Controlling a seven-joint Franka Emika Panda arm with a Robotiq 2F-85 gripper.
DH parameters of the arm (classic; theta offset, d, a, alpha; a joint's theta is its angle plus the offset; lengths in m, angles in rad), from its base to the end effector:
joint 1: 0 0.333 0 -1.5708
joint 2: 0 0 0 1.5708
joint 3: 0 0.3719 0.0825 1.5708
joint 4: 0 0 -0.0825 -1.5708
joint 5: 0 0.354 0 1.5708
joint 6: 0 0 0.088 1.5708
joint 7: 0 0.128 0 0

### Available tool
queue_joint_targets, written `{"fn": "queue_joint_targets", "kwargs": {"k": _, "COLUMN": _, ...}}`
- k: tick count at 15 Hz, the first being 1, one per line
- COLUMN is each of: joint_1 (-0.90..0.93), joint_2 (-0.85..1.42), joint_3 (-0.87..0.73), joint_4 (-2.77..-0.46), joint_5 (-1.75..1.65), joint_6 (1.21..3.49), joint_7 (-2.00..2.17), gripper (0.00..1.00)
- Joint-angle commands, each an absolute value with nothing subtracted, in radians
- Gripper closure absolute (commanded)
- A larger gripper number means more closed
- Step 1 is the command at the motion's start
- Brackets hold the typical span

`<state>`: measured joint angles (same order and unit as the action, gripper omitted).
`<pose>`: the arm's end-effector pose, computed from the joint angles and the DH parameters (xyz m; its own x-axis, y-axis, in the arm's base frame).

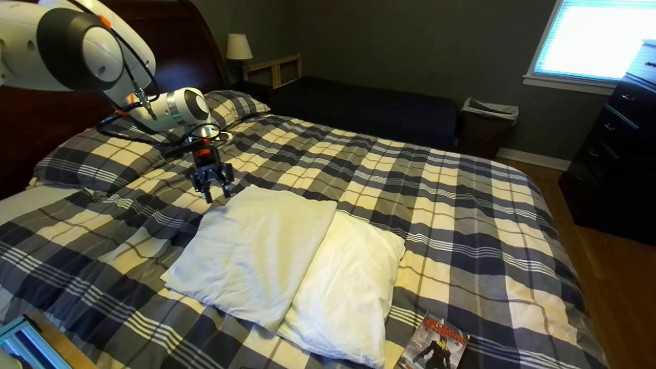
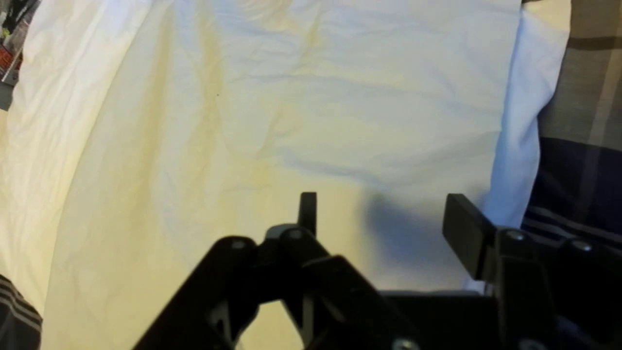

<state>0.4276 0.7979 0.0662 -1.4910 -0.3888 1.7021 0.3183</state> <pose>0.5983 0.2640 0.2128 0.8691 0.1971 -0.4536 0.3976 -0.8239 0.4038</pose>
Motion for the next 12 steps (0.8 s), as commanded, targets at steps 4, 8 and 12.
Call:
{"fn": "queue_joint_targets", "kwargs": {"k": 4, "joint_1": 0.434, "joint_2": 0.86, "joint_3": 0.077, "joint_4": -1.458, "joint_5": -0.376, "joint_6": 1.652, "joint_7": 0.282, "gripper": 0.0}}
{"fn": "queue_joint_targets", "kwargs": {"k": 8, "joint_1": 0.437, "joint_2": 0.88, "joint_3": 0.077, "joint_4": -1.448, "joint_5": -0.376, "joint_6": 1.661, "joint_7": 0.288, "gripper": 0.0}}
{"fn": "queue_joint_targets", "kwargs": {"k": 12, "joint_1": 0.437, "joint_2": 0.894, "joint_3": 0.076, "joint_4": -1.434, "joint_5": -0.373, "joint_6": 1.658, "joint_7": 0.285, "gripper": 0.0}}
